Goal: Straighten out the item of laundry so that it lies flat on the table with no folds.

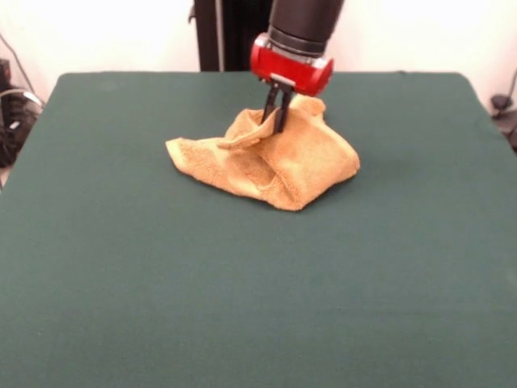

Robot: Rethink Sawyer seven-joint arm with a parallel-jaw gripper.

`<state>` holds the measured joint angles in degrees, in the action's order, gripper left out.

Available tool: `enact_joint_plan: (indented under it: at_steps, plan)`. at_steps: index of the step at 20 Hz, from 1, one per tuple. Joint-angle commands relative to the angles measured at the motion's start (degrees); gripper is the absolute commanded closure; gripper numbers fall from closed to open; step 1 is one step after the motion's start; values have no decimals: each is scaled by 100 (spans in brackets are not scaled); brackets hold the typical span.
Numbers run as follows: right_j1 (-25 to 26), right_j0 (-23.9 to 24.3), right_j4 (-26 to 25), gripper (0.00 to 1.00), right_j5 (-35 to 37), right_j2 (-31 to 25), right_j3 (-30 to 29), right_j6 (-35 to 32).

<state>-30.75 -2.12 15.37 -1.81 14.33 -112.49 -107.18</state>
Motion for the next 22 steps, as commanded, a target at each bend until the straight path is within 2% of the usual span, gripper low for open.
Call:
enact_joint_plan:
  at_steps: [1, 5, 7, 11, 16, 19, 22]
  plan:
    - [27, -433, 471, 100, 135, -88, -91, -1433]
    - [-95, -567, 431, 100, 137, 6, -23, -1299]
    - [-176, -642, 392, 100, 398, 105, 140, -1139]
    - [-158, -867, 208, 100, 617, 505, 741, -680]
    - [-181, -720, -342, 100, 913, 454, 1512, 38]
    - [-181, -687, -438, 100, 1213, 303, 1773, 12]
    - [-30, -969, -297, 100, 1490, 505, 1998, -363]
